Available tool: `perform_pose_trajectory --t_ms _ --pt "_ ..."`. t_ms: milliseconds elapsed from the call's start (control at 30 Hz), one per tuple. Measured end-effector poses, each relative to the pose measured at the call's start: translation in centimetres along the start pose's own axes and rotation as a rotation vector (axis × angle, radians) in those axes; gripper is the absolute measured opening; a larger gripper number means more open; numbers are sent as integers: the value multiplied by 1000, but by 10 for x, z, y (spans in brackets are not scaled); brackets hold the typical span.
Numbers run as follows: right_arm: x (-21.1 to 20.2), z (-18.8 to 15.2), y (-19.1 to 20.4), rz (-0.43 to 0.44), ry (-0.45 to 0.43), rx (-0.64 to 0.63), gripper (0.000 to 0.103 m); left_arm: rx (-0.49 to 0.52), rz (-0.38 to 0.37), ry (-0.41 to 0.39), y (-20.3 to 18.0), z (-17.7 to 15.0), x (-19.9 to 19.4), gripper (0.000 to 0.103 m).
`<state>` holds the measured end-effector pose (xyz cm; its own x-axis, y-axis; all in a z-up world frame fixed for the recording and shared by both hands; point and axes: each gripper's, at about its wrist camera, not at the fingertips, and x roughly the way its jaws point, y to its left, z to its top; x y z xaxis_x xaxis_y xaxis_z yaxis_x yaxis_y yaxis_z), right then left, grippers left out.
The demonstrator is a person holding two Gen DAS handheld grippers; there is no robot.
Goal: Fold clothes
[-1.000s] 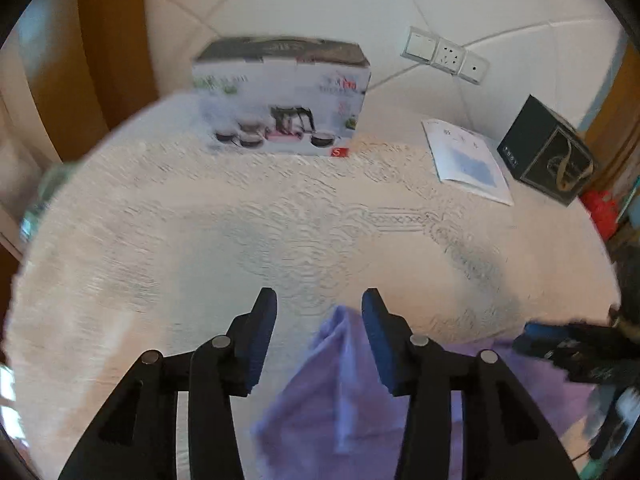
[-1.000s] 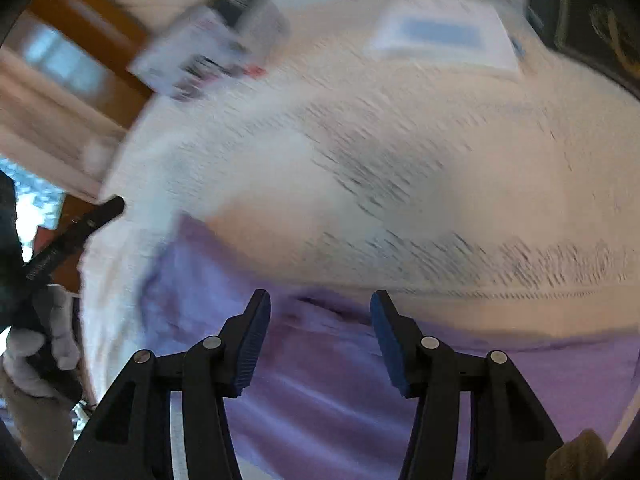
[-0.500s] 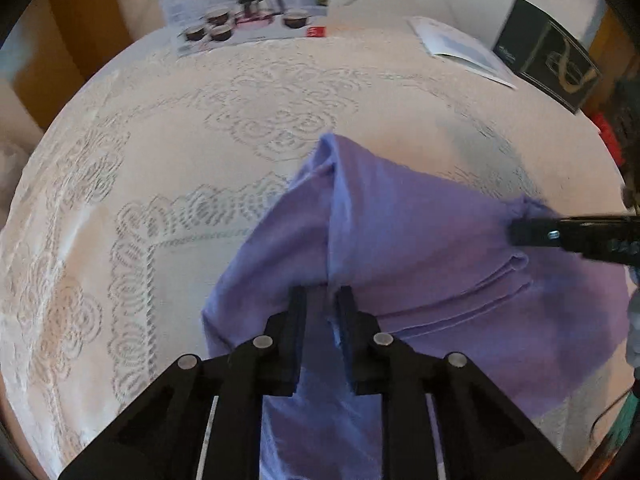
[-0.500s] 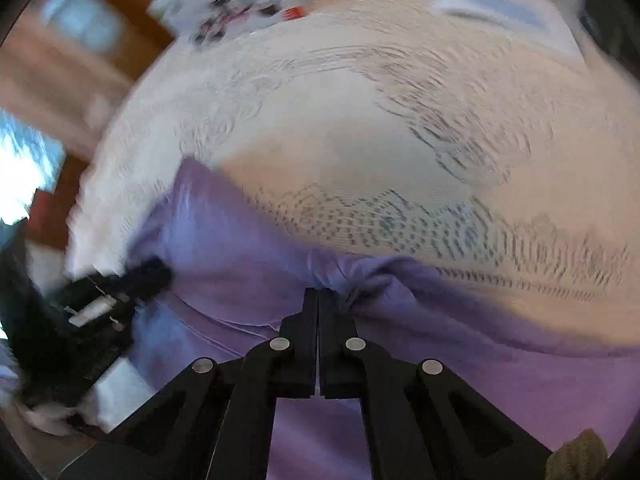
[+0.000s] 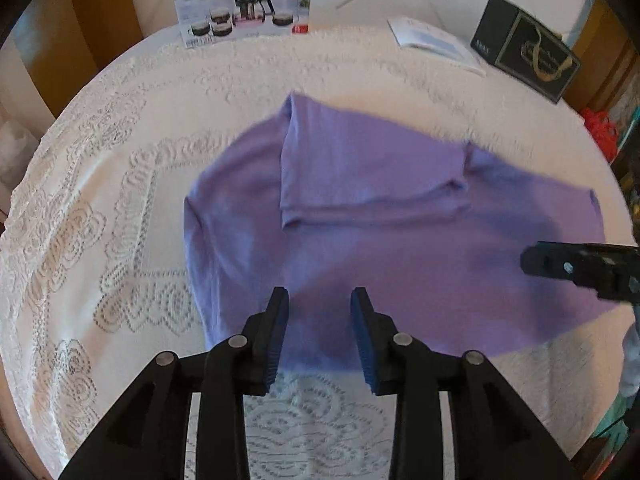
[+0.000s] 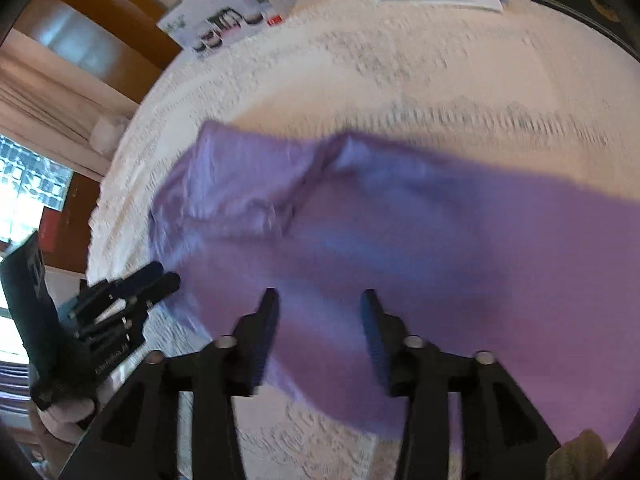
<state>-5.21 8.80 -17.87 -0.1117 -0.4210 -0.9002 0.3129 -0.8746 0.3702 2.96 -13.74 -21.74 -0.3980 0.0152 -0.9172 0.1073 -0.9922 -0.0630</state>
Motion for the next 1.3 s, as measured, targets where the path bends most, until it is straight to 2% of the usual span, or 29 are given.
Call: perform_pose_trajectory --t_ms 67,133,167,200,267,300,367,533,633,767,833,867,900,933,1000,1067,1133,1233,1267,1300 --pt "6 -7 -1 -12 4 -2 63 2 6 3 2 -4 6 34" --pt "9 -11 0 -15 -18 -7 72 4 11 6 4 -9 11 38" --pt "9 -11 1 -8 -20 -5 78 8 15 5 3 -10 13 42" --pt "10 -12 1 9 -27 5 88 21 20 -2 0 -12 15 51" --pt "11 -12 2 39 -45 28 101 48 40 -26 -8 -17 18 56" --pt "11 -12 3 31 -52 34 103 44 57 -40 -9 -20 19 60" --pt "13 -12 7 16 -64 47 103 13 64 -58 -6 -24 20 62" --pt "15 -16 15 -42 -100 56 103 19 47 -58 -6 -28 20 62" --pt "19 -15 23 -90 -73 8 103 20 49 -68 -5 -32 19 62" --pt "26 -15 36 -171 -35 -84 103 16 52 -76 -9 -19 10 62" --pt "26 -17 39 -204 -25 -115 99 11 55 -72 -10 -17 11 62" --pt "22 -19 37 -239 -28 -120 78 8 57 -68 -8 -17 9 62" --pt "16 -21 34 -286 -37 -119 50 3 61 -64 -8 -17 8 59" --pt "8 -25 26 -288 -41 -105 42 -3 69 -60 -9 -17 7 56" --pt "-8 -32 4 -252 -39 -70 37 -13 94 -49 -13 -19 3 39" --pt "-23 -41 -21 -263 -30 -51 35 -16 125 -41 -18 -20 -2 31" --pt "-44 -55 -57 -288 -24 -39 35 -2 158 -64 -34 -22 -16 31" --pt "-66 -69 -111 -302 -6 -35 38 -39 147 -91 -69 -25 -35 31" --pt "-73 -74 -129 -304 4 -42 48 -55 139 -99 -82 -26 -41 31" --pt "-80 -78 -147 -305 13 -50 54 -71 133 -106 -96 -28 -45 32"
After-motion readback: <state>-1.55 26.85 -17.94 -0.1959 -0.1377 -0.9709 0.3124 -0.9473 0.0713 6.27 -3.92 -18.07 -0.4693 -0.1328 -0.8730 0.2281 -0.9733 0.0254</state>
